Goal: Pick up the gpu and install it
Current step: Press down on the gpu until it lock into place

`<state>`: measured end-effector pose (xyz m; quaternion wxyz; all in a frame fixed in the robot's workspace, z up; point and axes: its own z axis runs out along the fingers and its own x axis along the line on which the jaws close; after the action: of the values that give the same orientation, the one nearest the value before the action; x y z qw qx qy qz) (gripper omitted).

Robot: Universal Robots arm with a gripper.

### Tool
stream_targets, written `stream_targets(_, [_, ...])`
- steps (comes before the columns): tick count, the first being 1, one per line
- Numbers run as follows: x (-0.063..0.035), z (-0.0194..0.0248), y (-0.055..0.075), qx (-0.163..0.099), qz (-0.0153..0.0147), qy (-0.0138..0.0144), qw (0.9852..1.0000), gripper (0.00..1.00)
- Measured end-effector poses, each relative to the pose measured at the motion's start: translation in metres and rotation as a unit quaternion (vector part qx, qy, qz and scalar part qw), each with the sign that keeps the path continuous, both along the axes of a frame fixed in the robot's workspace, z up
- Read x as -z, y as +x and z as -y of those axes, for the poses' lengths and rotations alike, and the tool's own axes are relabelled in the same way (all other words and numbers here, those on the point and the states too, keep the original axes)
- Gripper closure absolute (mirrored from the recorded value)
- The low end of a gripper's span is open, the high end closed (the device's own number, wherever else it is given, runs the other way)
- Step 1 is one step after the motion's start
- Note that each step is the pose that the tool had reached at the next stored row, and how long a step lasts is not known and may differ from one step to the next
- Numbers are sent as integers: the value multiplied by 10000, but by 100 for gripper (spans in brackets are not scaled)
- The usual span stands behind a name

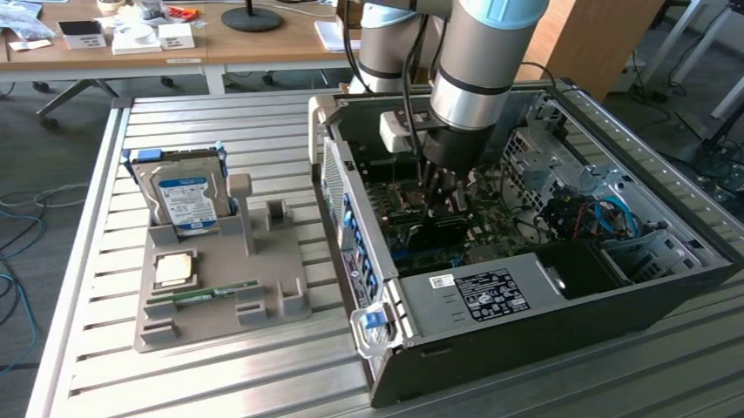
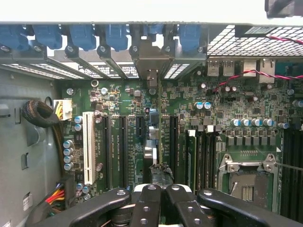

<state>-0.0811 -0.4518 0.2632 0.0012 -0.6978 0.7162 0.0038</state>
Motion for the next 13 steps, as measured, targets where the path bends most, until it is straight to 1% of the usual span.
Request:
stream_targets(10, [4, 7, -14, 1, 0, 1, 10000, 89])
stream_targets(13, [19, 8, -28, 0, -1, -1, 10000, 89])
